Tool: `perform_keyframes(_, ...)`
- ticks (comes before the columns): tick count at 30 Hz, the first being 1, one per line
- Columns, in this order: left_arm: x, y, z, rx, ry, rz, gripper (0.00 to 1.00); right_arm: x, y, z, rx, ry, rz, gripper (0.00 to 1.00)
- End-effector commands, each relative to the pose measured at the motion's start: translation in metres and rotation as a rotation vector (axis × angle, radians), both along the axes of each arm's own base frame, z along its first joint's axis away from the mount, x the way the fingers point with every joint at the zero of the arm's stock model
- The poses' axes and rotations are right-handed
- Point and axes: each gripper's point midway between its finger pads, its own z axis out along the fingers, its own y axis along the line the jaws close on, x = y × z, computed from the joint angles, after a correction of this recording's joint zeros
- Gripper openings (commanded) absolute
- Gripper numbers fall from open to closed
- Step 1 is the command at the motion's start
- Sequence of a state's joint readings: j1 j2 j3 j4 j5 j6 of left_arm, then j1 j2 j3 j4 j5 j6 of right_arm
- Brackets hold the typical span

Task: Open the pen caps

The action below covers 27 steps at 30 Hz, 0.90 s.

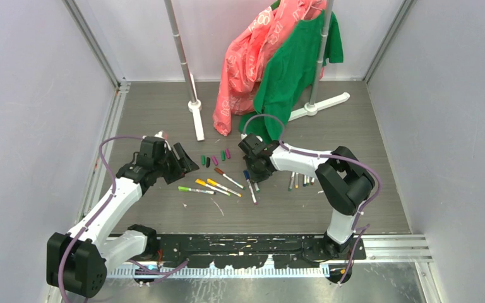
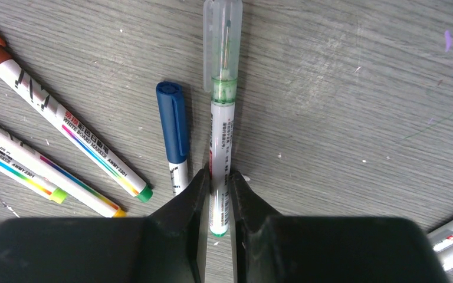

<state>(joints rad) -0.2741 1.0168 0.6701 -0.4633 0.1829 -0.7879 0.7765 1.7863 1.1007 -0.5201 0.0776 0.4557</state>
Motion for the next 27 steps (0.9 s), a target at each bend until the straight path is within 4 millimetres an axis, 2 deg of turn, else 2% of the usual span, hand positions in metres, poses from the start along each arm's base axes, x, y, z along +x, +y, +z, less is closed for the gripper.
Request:
perform_keyframes(1, 0.006, -0.003, 0.018, -0.027, -0.014, 0.027, 0.65, -0.017, -0.005, -0.009, -0.007, 0.056, -0.010, 0.01)
perform_keyframes(8, 0.005, -0.008, 0.019, -0.075, -0.001, 0.047, 0.65, -0.015, -0.007, 0.013, 0.011, 0.016, -0.029, 0.01)
perform_keyframes(16, 0.010, -0.015, 0.029, -0.134, -0.028, 0.050, 0.65, -0.012, -0.009, 0.043, 0.039, -0.033, -0.038, 0.01)
perform_keyframes(23, 0.015, -0.027, 0.039, -0.193, -0.039, 0.046, 0.64, -0.016, 0.001, 0.075, 0.110, -0.060, -0.020, 0.01)
perform_keyframes(27, 0.019, -0.040, 0.044, -0.205, -0.047, 0.020, 0.64, -0.023, 0.017, 0.090, 0.175, -0.051, 0.002, 0.01)
